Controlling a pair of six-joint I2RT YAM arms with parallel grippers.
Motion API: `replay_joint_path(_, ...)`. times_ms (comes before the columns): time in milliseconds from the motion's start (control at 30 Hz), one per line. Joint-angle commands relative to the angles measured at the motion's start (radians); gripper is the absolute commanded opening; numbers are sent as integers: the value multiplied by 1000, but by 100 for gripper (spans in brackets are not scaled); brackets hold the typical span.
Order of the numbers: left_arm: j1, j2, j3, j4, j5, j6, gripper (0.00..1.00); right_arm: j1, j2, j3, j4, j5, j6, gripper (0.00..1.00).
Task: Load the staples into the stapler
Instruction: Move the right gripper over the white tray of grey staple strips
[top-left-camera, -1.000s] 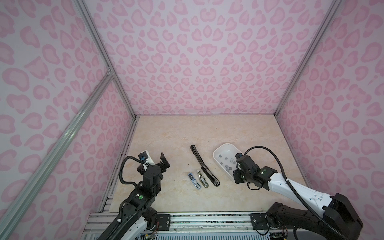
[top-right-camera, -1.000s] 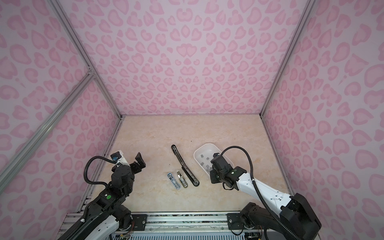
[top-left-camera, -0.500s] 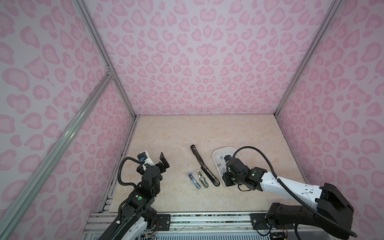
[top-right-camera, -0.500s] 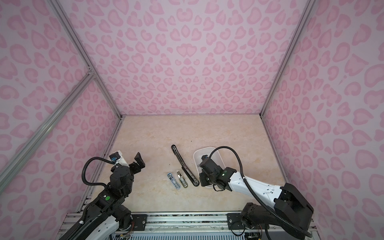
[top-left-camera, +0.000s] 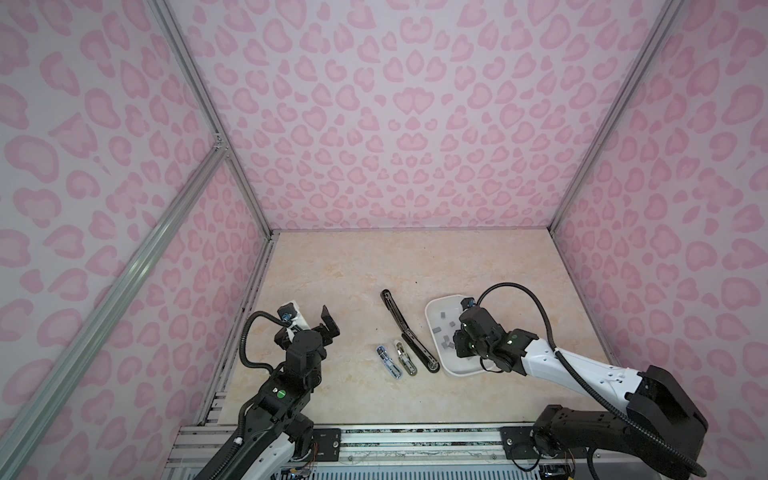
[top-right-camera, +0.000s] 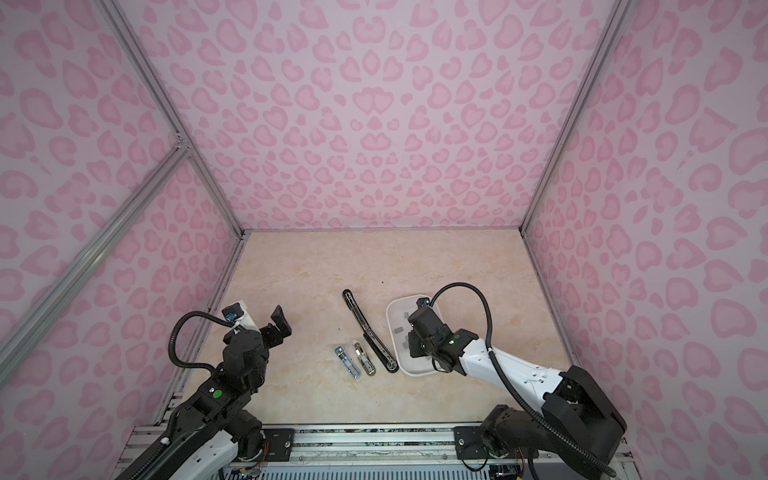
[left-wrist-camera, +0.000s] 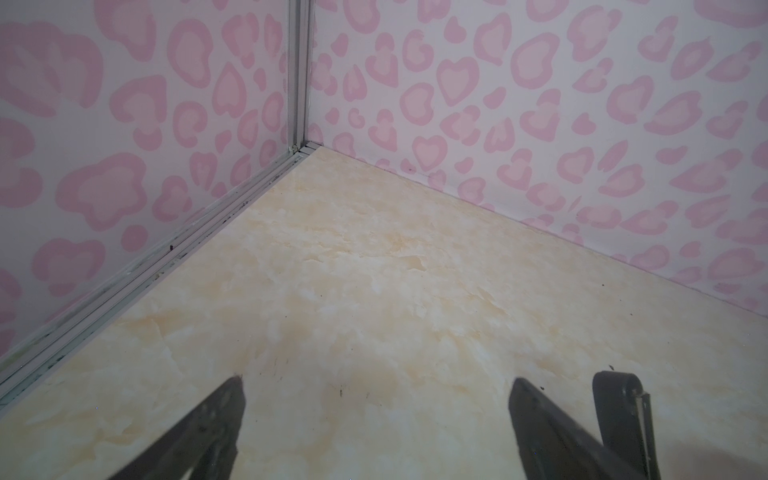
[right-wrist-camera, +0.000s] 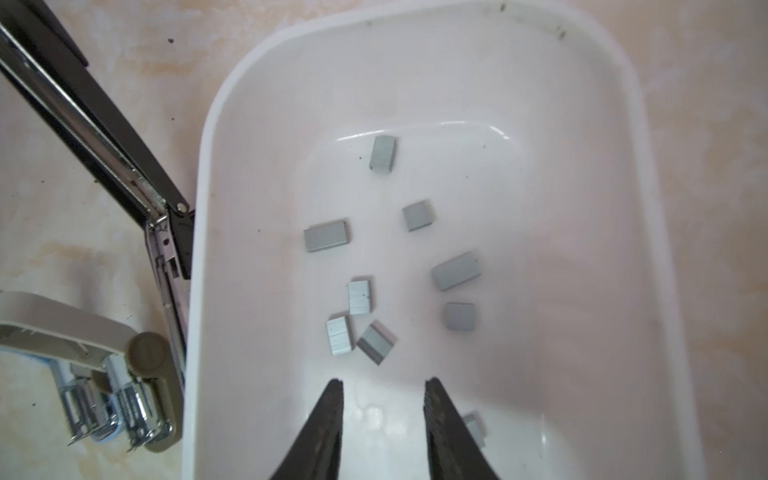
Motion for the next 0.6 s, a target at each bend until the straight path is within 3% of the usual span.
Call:
replay_joint_path(0, 1, 1, 1, 24, -20, 0, 100, -22, 27, 29, 53, 90, -51, 38)
replay_joint_path(233, 1, 31, 7, 31, -11, -3, 100, -45, 154, 97, 66, 50, -71, 36)
replay_joint_path(333, 1, 40, 7, 34, -10, -5, 100, -41, 174, 96, 73, 53, -67, 26)
replay_joint_path(567, 1, 49, 4, 41, -7, -6, 100, -29, 173, 44, 49, 67, -30, 28)
